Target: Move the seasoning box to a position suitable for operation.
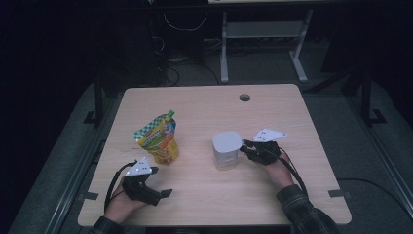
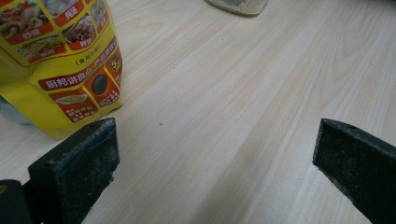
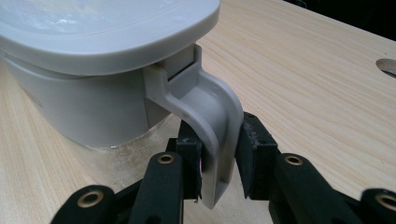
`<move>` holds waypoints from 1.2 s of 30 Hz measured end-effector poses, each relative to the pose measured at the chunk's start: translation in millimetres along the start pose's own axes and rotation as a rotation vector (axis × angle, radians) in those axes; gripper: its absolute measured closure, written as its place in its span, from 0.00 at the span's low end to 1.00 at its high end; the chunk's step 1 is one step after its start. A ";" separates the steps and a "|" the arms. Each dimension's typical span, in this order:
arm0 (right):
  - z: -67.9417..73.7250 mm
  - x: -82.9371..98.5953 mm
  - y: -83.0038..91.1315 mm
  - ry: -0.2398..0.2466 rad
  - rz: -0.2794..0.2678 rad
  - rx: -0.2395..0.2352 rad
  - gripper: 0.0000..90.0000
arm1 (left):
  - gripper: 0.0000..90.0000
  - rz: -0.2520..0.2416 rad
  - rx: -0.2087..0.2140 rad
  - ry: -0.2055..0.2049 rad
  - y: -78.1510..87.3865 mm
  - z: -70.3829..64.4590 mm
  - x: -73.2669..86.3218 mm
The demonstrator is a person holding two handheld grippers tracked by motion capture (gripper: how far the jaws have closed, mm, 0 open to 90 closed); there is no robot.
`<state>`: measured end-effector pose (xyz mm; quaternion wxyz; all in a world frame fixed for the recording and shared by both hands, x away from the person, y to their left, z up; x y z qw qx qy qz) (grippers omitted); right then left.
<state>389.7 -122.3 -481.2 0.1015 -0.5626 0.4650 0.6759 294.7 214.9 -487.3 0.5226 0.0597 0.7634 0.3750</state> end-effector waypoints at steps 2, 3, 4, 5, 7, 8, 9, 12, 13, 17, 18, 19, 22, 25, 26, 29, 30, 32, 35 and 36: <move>0.1 0.1 0.5 -0.002 0.001 0.004 0.81 | 0.00 0.000 0.001 0.000 0.0 -0.1 -0.1; -0.2 -0.3 0.8 -0.009 -0.004 0.005 0.81 | 0.00 0.000 0.001 0.000 0.0 -0.1 -0.1; -0.2 -0.3 0.8 -0.009 -0.004 0.005 0.81 | 0.00 0.000 0.000 0.001 0.0 -0.1 0.0; -2.0 -0.2 1.2 -0.015 -0.010 0.008 0.82 | 0.00 0.000 0.000 0.002 0.1 0.1 0.2; -2.7 -0.1 1.6 -0.017 -0.010 0.009 0.82 | 0.00 0.000 0.000 0.001 0.1 0.1 0.1; -3.2 0.1 2.0 -0.026 -0.010 0.010 0.82 | 0.00 0.000 0.000 0.001 0.1 0.1 0.1; -5.1 -0.3 2.3 -0.021 -0.020 0.014 0.83 | 0.00 0.000 0.000 0.000 0.1 0.1 0.1; -7.0 0.0 3.7 -0.037 -0.029 0.016 0.84 | 0.00 0.000 0.001 0.001 -0.1 0.0 0.1; -8.7 0.0 4.6 -0.040 -0.035 0.021 0.86 | 0.00 0.000 0.001 0.000 0.1 0.1 0.0; -9.9 0.2 6.3 -0.053 -0.045 0.007 0.88 | 0.00 0.001 0.000 -0.002 0.4 0.2 0.1; -9.8 0.2 7.1 -0.059 -0.049 -0.003 0.88 | 0.00 0.001 0.000 -0.002 0.4 0.2 0.1; -10.1 0.6 7.5 -0.052 -0.045 0.007 0.89 | 0.00 0.000 0.001 0.000 0.3 0.1 0.2; -10.9 2.2 8.2 -0.067 -0.053 0.009 0.88 | 0.00 0.001 0.002 0.000 0.2 -0.1 0.1; -11.0 3.1 9.6 -0.077 -0.056 0.004 0.88 | 0.00 -0.001 0.002 -0.002 0.2 -0.3 0.0; -10.7 2.8 10.7 -0.077 -0.059 0.004 0.88 | 0.00 0.001 0.003 -0.001 0.0 -0.2 0.2; -9.4 1.7 13.7 -0.089 -0.067 -0.007 0.88 | 0.00 0.002 0.004 -0.001 -0.4 -0.3 0.3; -8.9 1.3 15.0 -0.094 -0.069 -0.011 0.88 | 0.00 0.001 0.004 0.000 -0.4 -0.4 0.2; -7.6 0.8 17.3 -0.095 -0.074 -0.016 0.88 | 0.00 0.001 0.004 -0.002 -0.3 -0.4 0.2; -2.4 1.0 23.2 -0.094 -0.076 -0.025 0.88 | 0.00 -0.001 0.005 0.001 -0.7 -0.5 0.2; -0.6 1.3 24.8 -0.096 -0.073 -0.030 0.88 | 0.00 -0.001 0.006 0.001 -0.7 -0.5 0.2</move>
Point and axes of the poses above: each handheld gripper's, and its own axes: y roughly backward along the jaws, x roughly out of its underside, z roughly to its left, the point moved 6 cm from there along -y, roughly forward along the jaws, and after that the axes turned 6 degrees about x, right-handed, at the moved point
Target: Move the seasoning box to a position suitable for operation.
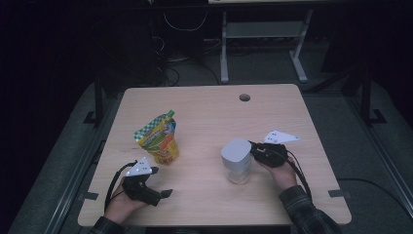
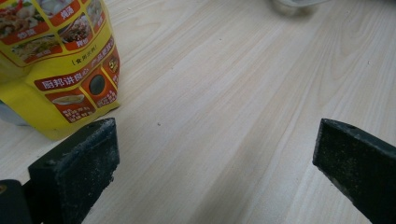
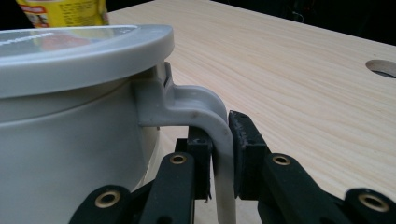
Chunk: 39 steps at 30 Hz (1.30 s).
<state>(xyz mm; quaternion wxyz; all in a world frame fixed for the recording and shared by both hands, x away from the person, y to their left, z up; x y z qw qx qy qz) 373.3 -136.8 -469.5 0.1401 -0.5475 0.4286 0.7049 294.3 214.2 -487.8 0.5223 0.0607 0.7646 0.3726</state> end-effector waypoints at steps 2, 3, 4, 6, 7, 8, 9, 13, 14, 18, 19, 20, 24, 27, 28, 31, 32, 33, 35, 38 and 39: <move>3.4 0.1 2.8 -0.003 0.002 -0.009 0.88 | 0.00 0.002 0.001 -0.001 0.1 0.0 0.0; 5.3 0.2 4.4 -0.003 0.001 -0.017 0.88 | 0.00 -0.002 0.001 0.000 -0.1 -0.1 -0.1; 5.3 0.2 4.4 -0.003 0.001 -0.017 0.88 | 0.00 -0.002 0.001 0.000 -0.1 -0.1 -0.1; 11.9 1.8 9.1 -0.019 -0.010 -0.040 0.88 | 0.00 -0.007 0.002 0.001 -0.3 -0.5 -0.3; 14.2 2.9 10.3 -0.028 -0.009 -0.049 0.88 | 0.00 -0.008 0.003 0.000 -0.4 -0.6 -0.4; 16.7 3.8 11.6 -0.032 -0.007 -0.057 0.88 | 0.00 -0.007 0.004 -0.002 -0.3 -0.7 -0.4; 18.8 4.2 12.8 -0.026 -0.012 -0.060 0.88 | 0.00 -0.008 0.004 -0.002 -0.3 -0.7 -0.4; 26.4 5.3 17.3 -0.019 -0.015 -0.070 0.87 | 0.00 -0.009 0.006 0.007 -0.4 -1.3 -0.2; 31.4 6.5 20.3 -0.024 -0.018 -0.078 0.87 | 0.00 -0.009 0.006 0.007 -0.5 -1.3 -0.2; 40.9 7.9 23.6 -0.025 -0.028 -0.103 0.87 | 0.00 -0.006 0.008 0.003 -1.0 -1.8 -0.2; 40.9 7.9 23.6 -0.025 -0.028 -0.103 0.87 | 0.00 -0.006 0.008 0.003 -1.0 -1.8 -0.2; 43.8 7.9 23.8 -0.019 -0.032 -0.109 0.87 | 0.00 -0.006 0.008 0.003 -1.2 -1.9 -0.2; 51.6 7.1 19.1 -0.012 -0.046 -0.128 0.87 | 0.00 -0.004 0.011 0.001 -2.0 -2.6 -0.1; 59.3 7.8 11.6 0.003 -0.044 -0.142 0.87 | 0.00 -0.004 0.011 -0.011 -1.9 -1.9 -0.4; 61.3 8.5 10.2 0.003 -0.041 -0.147 0.87 | 0.00 -0.004 0.011 -0.011 -1.9 -1.9 -0.4; 65.4 8.5 5.9 0.018 -0.049 -0.146 0.86 | 0.00 0.003 0.015 -0.007 -2.8 -2.2 0.2; 65.4 8.5 5.9 0.018 -0.049 -0.146 0.86 | 0.00 0.003 0.015 -0.007 -2.8 -2.2 0.2; 67.6 8.8 3.3 0.012 -0.055 -0.151 0.86 | 0.00 0.003 0.014 -0.011 -3.3 -2.5 0.1; 68.8 9.0 0.1 0.008 -0.062 -0.158 0.86 | 0.00 0.003 0.014 -0.015 -3.2 -2.5 0.0; 71.3 9.8 -3.5 0.018 -0.062 -0.158 0.86 | 0.00 0.005 0.014 -0.014 -3.1 -2.4 0.2; 71.7 10.2 -4.5 0.024 -0.060 -0.155 0.86 | 0.00 0.004 0.015 -0.013 -3.2 -2.5 0.2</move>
Point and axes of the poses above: each handheld gripper's, and its own axes: y roughly backward along the jaws, x roughly out of its underside, z roughly to its left, the point moved 6 cm from there along -y, roughly forward along the jaws, and after that the axes turned 6 degrees about x, right-handed, at the moved point
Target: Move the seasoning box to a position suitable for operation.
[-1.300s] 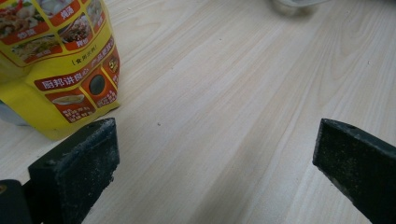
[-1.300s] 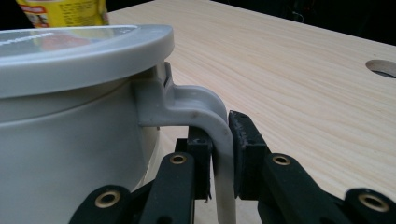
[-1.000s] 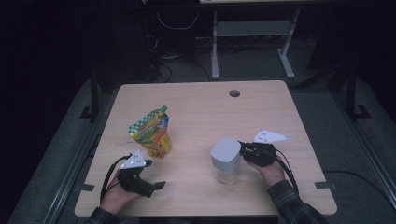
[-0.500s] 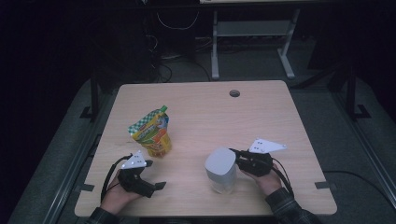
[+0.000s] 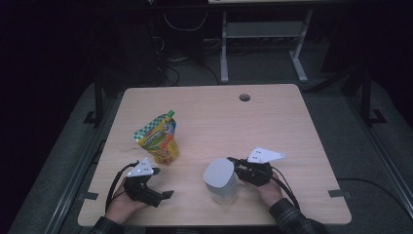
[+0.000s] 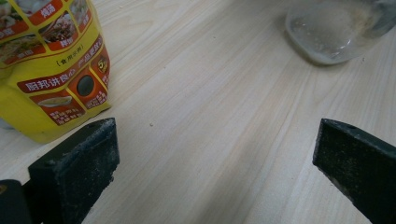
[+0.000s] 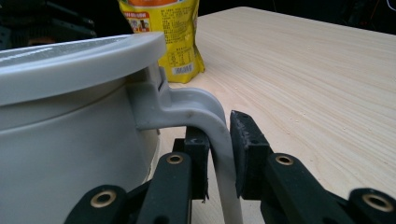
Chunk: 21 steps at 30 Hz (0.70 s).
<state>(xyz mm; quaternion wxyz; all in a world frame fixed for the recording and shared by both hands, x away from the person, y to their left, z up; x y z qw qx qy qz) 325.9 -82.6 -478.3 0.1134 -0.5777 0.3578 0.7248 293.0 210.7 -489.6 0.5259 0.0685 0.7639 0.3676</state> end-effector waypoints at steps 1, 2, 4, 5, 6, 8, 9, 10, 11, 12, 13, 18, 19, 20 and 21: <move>0.5 0.6 -0.7 -0.001 0.001 -0.002 0.85 | 0.00 0.000 0.000 0.000 0.0 0.0 0.0; 0.5 0.6 -0.7 -0.001 0.001 -0.002 0.85 | 0.00 0.002 0.000 0.000 0.0 -0.1 0.1; 0.1 1.7 -1.9 0.000 0.000 -0.005 0.85 | 0.00 0.004 0.002 0.001 0.1 -0.3 0.2; -0.2 1.9 -2.0 -0.002 0.000 -0.005 0.85 | 0.00 0.004 0.002 0.000 0.1 -0.3 0.2; -0.6 2.3 -1.8 0.001 0.002 -0.006 0.86 | 0.00 0.004 0.002 -0.001 0.1 -0.3 0.2; -0.8 2.3 -1.7 0.007 0.002 -0.008 0.86 | 0.00 0.003 0.002 0.000 -0.1 -0.3 0.2; -0.8 2.3 -1.7 0.007 0.002 -0.008 0.86 | 0.00 0.002 0.002 -0.001 -0.1 -0.3 0.2; -0.9 3.0 -0.9 0.007 0.008 -0.008 0.85 | 0.00 0.002 0.003 -0.001 -0.2 -0.4 0.2; -1.2 3.4 -0.5 0.008 0.011 -0.009 0.85 | 0.00 0.001 0.003 -0.002 -0.2 -0.5 0.1; -1.9 3.7 -0.3 0.013 0.011 -0.010 0.85 | 0.00 0.002 0.002 -0.004 -0.1 -0.5 0.2; -2.6 4.2 0.0 0.019 0.014 -0.009 0.85 | 0.00 0.002 0.002 -0.001 -0.4 -0.5 0.2; -4.1 7.5 1.3 0.036 0.034 -0.004 0.85 | 0.00 0.002 0.003 -0.001 -0.5 -1.0 0.3; -5.3 9.8 2.4 0.035 0.043 -0.005 0.85 | 0.00 0.001 0.004 0.000 -0.5 -1.0 0.1; -6.1 10.9 2.6 0.032 0.048 -0.004 0.85 | 0.00 0.001 0.004 0.000 -0.5 -1.0 0.1; -6.7 11.7 2.9 0.030 0.053 -0.005 0.85 | 0.00 0.001 0.004 0.000 -0.6 -1.2 0.1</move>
Point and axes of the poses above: each handheld gripper's, and its own axes: y roughly backward along the jaws, x roughly out of its underside, z roughly to its left, the point moved 6 cm from there along -y, roughly forward along the jaws, and after that the axes turned 6 degrees about x, right-handed, at the moved point
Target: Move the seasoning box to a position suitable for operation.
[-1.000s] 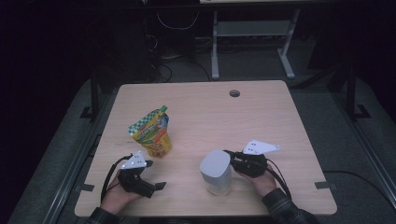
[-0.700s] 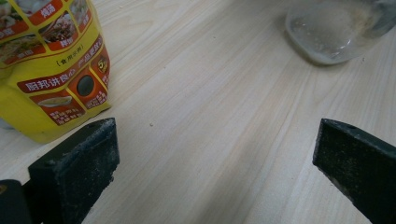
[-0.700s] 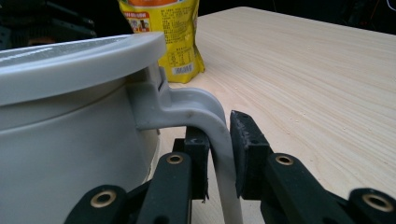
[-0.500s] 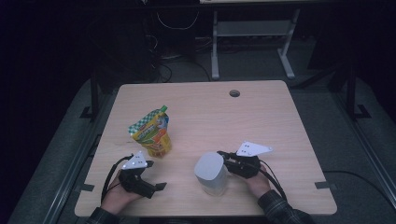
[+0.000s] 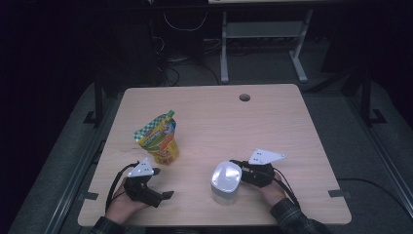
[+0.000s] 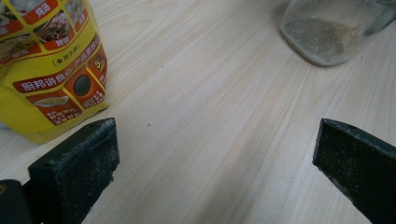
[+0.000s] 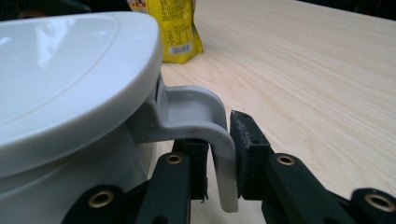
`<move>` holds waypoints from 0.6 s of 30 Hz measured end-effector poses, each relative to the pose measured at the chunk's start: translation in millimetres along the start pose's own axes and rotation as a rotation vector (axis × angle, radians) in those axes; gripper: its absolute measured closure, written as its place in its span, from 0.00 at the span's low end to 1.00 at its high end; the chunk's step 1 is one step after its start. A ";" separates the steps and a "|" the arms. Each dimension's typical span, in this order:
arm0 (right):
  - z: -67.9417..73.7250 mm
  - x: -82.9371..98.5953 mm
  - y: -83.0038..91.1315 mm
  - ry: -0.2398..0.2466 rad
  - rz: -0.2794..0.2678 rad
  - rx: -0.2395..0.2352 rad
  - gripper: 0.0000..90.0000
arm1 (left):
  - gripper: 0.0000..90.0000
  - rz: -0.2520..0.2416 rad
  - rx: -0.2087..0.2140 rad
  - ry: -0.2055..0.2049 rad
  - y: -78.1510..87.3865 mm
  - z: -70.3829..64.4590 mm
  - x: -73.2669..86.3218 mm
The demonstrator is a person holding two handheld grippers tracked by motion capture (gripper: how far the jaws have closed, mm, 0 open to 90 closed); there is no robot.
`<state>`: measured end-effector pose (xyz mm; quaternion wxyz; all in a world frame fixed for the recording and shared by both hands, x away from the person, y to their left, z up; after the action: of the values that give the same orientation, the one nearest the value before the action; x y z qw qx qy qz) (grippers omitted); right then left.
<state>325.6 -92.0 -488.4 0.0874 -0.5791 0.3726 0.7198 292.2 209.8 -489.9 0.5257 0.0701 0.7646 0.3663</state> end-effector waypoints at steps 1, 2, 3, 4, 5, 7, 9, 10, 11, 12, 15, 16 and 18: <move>-0.3 0.4 0.2 -0.004 0.004 -0.002 0.85 | 0.00 0.000 0.000 0.000 0.0 0.0 0.0; -0.4 0.3 0.2 0.000 0.003 -0.002 0.85 | 0.00 0.001 0.001 -0.001 0.0 0.0 0.0; -0.3 0.3 0.2 0.000 0.002 -0.002 0.85 | 0.00 0.001 0.001 -0.001 -0.1 -0.1 0.1; -0.4 0.4 0.2 -0.003 0.003 -0.004 0.85 | 0.00 0.001 0.001 -0.001 -0.1 -0.1 0.1; -0.7 0.5 0.6 -0.006 0.004 -0.008 0.84 | 0.00 -0.002 0.001 0.001 0.0 -0.3 0.0; -1.4 0.8 2.3 -0.010 0.006 -0.013 0.83 | 0.00 -0.002 0.000 -0.001 0.4 -0.1 0.0; -1.7 0.8 3.7 -0.017 0.006 -0.015 0.82 | 0.00 -0.002 0.000 0.001 0.4 -0.2 -0.1; -3.2 2.0 7.8 -0.023 0.013 -0.018 0.81 | 0.00 -0.003 0.001 0.002 0.3 -0.2 0.1; -4.1 2.7 9.5 -0.021 0.016 -0.012 0.81 | 0.00 -0.003 0.002 0.007 0.2 -0.7 0.1; -5.1 3.8 11.8 -0.028 0.020 -0.011 0.80 | 0.00 -0.003 0.002 0.007 0.3 -1.0 0.0; -6.9 7.0 19.1 -0.029 0.020 -0.007 0.79 | 0.00 -0.004 0.003 0.005 0.3 -1.4 -0.4; -7.0 7.9 21.4 -0.029 0.020 -0.007 0.79 | 0.00 -0.001 0.003 0.005 0.3 -1.5 -0.3; -7.3 8.6 23.9 -0.031 0.019 -0.004 0.79 | 0.00 0.000 0.003 0.003 0.1 -1.5 -0.4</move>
<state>315.2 -116.1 -486.1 0.0852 -0.5647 0.3751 0.7302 291.0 209.0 -489.3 0.5246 0.0704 0.7659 0.3651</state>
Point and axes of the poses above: each handheld gripper's, and its own axes: y roughly backward along the jaws, x roughly out of its underside, z roughly to its left, the point moved 6 cm from there along -y, roughly forward along the jaws, and after that the axes turned 6 degrees about x, right-handed, at the moved point
